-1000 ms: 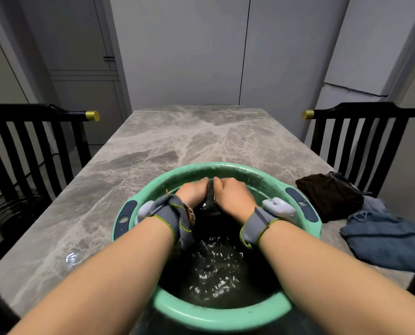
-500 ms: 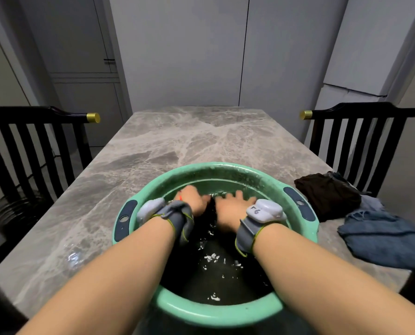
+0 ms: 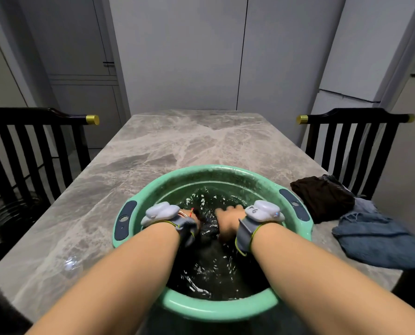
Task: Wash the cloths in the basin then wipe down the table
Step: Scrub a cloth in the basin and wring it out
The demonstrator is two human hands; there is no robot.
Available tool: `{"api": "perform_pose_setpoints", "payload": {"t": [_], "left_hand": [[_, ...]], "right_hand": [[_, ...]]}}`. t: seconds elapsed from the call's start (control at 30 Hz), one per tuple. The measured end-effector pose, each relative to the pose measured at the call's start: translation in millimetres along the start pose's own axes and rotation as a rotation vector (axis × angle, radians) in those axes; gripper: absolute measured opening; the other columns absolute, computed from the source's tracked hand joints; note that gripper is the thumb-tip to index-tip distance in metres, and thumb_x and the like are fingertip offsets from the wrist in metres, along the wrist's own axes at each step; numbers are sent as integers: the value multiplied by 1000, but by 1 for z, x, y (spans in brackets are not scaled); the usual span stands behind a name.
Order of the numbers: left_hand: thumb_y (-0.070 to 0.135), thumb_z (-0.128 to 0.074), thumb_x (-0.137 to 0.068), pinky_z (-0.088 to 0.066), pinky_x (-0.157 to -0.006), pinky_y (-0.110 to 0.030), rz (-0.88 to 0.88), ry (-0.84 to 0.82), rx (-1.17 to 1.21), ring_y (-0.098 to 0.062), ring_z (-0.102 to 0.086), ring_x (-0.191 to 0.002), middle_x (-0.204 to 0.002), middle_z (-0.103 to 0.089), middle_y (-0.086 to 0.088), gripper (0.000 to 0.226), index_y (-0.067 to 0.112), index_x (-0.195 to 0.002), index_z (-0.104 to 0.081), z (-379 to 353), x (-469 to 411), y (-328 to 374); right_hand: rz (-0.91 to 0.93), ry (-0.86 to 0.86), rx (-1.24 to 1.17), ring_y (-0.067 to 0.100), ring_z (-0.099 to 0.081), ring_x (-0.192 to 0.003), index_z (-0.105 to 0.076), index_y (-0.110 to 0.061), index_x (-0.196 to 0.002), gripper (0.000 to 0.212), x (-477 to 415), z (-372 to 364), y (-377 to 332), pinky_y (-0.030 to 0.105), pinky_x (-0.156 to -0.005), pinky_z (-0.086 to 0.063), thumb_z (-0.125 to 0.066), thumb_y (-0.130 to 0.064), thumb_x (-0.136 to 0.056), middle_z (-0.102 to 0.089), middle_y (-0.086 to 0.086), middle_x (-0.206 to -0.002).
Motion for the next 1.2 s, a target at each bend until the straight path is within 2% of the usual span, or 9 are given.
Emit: {"api": "perform_pose_setpoints", "payload": {"t": [0.13,0.27,0.43,0.6,0.77,0.9,0.97,1.07,1.2], "left_hand": [[24,-34,-101,-39,-102,-32,94,100,201,-29,-50,-128,-136,-53,-17,42,-2,-128,-54,24,2,5],[41,-18,-103,-38,-100,-42,138,36,898,-33,-44,-131,-138,-49,-19,58,0,-132,-48,39,3,5],[64,-26,-93,-55,-54,-42,40,-299,1765,-27,-65,-63,-64,-68,-11,59,17,-82,-60,43,16,18],[51,-43,-92,-54,-49,-22,15,-145,1689,-12,-65,-49,-53,-66,4,41,17,-76,-60,48,3,19],[43,-44,-94,-49,-41,-14,-5,-130,1671,-10,-61,-38,-45,-63,4,34,18,-74,-57,49,7,25],[42,-38,-95,-39,-43,-14,39,-85,1605,-13,-53,-36,-42,-53,3,40,18,-66,-51,46,9,23],[40,-36,-96,-56,-57,-26,36,-23,1594,-19,-68,-60,-70,-62,0,36,19,-84,-63,48,10,18],[39,-35,-97,-45,-103,-46,-20,118,1369,-34,-55,-121,-127,-57,-20,50,4,-127,-54,55,8,11],[18,-35,-101,-37,-99,-36,-22,411,994,-35,-54,-119,-119,-60,-24,31,-1,-122,-48,70,13,7]], "right_hand": [[-61,107,-472,27,-59,-86,-66,-5,-94,19,2,25,9,27,-77,-48,-51,-15,-89,-64,17,-96],[89,267,-1263,9,-45,-48,-45,-13,-60,29,18,63,3,12,-39,-35,-50,11,-75,-47,2,-51],[306,244,-1629,17,-53,-70,-49,-13,-86,33,27,82,-17,29,-67,-45,-72,0,-66,-54,7,-77],[158,731,-972,28,-55,-97,-37,-9,-110,43,34,90,-10,30,-77,-41,-61,-36,-87,-56,12,-107],[231,778,-895,30,-46,-123,-31,-17,-138,53,30,88,-9,36,-98,-39,-52,-35,-93,-45,12,-138],[207,767,-860,33,-58,-96,-53,-16,-105,38,27,84,-10,37,-79,-46,-42,-47,-87,-64,12,-104],[171,739,-901,32,-56,-83,-49,-16,-82,29,24,81,-9,32,-66,-36,-45,-43,-92,-60,10,-81],[127,707,-1005,25,-47,-72,-38,-18,-65,36,23,78,-8,28,-59,-22,-45,-34,-97,-48,1,-63],[75,683,-1119,25,-53,-84,-52,-15,-77,33,21,77,-6,24,-66,-29,-39,-36,-98,-59,9,-81]]}}
Point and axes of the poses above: each hand's wrist, its own x-axis away from the middle knuckle, its own z-axis out of the back of the hand, y = z × x, the point moved 5 cm from there along -x, towards the middle knuckle
